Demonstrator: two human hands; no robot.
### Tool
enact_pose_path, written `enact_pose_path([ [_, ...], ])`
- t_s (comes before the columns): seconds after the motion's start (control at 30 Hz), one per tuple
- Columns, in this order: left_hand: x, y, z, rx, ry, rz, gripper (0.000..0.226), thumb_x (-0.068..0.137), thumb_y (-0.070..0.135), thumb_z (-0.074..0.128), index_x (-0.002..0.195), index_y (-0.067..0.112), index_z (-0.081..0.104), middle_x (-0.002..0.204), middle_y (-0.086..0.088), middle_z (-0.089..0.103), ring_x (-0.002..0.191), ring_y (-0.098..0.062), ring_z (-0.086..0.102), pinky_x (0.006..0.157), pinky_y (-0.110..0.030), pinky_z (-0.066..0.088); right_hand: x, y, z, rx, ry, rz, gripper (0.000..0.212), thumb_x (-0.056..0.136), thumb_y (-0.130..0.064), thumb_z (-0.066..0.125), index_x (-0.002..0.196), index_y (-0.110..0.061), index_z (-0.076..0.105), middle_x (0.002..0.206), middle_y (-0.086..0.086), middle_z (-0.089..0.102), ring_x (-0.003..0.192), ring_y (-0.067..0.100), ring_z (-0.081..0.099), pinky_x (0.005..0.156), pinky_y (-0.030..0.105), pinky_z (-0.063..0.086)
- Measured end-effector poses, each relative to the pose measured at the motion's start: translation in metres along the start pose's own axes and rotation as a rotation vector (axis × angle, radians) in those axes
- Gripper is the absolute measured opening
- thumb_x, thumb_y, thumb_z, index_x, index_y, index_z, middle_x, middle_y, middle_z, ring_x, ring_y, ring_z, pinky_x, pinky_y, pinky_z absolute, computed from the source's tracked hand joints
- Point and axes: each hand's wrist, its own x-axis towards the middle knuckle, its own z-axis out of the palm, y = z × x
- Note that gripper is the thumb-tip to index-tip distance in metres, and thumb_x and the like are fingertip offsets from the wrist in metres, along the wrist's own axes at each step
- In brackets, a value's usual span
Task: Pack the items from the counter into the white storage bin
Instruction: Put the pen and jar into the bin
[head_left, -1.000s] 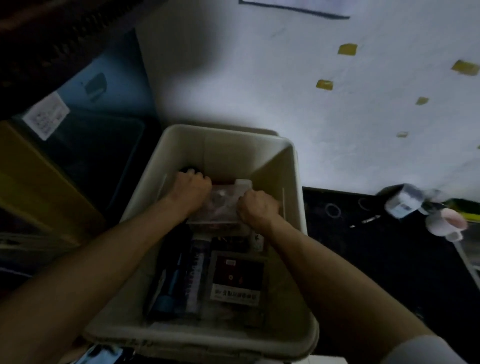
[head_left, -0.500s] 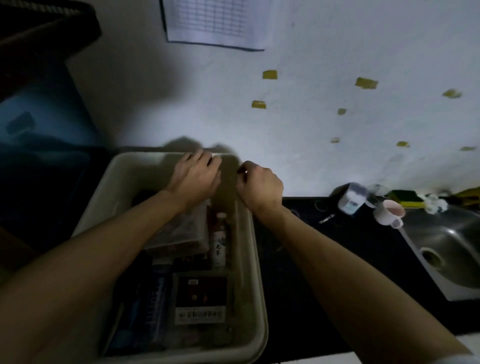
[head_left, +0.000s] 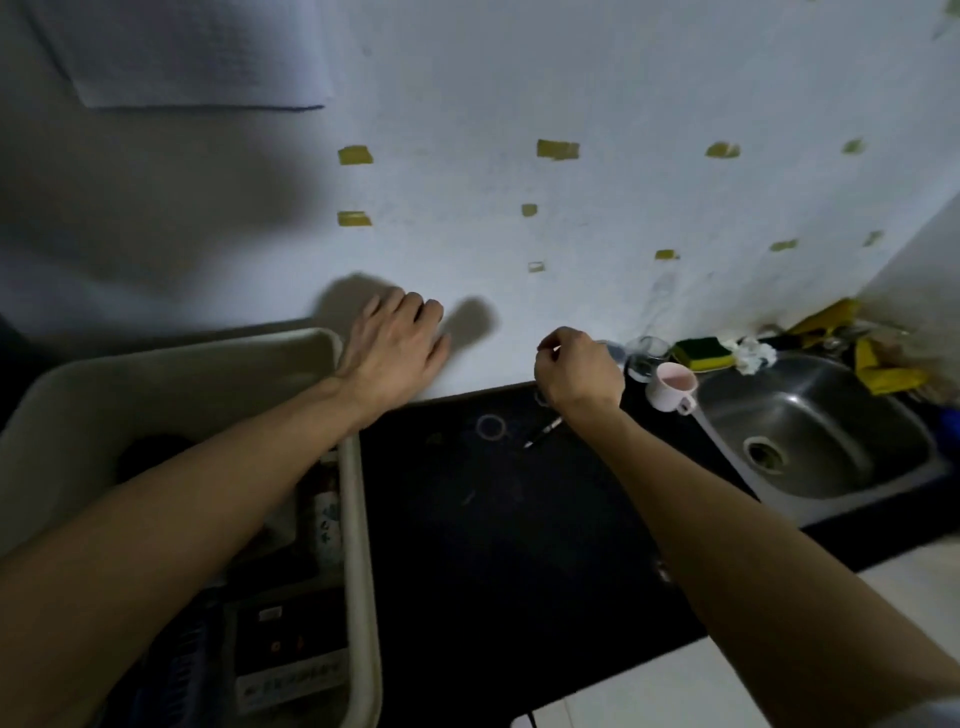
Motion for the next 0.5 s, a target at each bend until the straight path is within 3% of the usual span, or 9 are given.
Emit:
enact_pose_path([
  [0.3, 0.042, 0.088, 0.037, -0.055, -0.104, 0.084, 0.036, 0.089, 0.044, 0.044, 0.097, 0.012, 0.061, 0.091, -0.008, 0.064, 0.092, -0.029, 0.057, 0.078, -0.042, 0.041, 0.024, 0.104, -0.015, -0.063, 0.012, 0.154, 0.025, 0.093, -0.026, 0.049, 0.11, -0.014, 0.063, 0.102, 0.011, 0.068, 0.095, 0.034, 0.065, 0.067, 0.036, 0.048],
  [0.5, 0.06, 0.13, 0.077, -0.088, -0.239, 0.072, 0.043, 0.084, 0.047, 0.043, 0.097, 0.009, 0.059, 0.092, -0.012, 0.066, 0.092, -0.032, 0.058, 0.081, -0.042, 0.042, 0.052, 0.164, -0.004, -0.01, -0.057, 0.228, 0.025, 0.088, -0.026, 0.052, 0.105, -0.014, 0.066, 0.089, 0.006, 0.061, 0.086, 0.031, 0.065, 0.065, 0.035, 0.05],
])
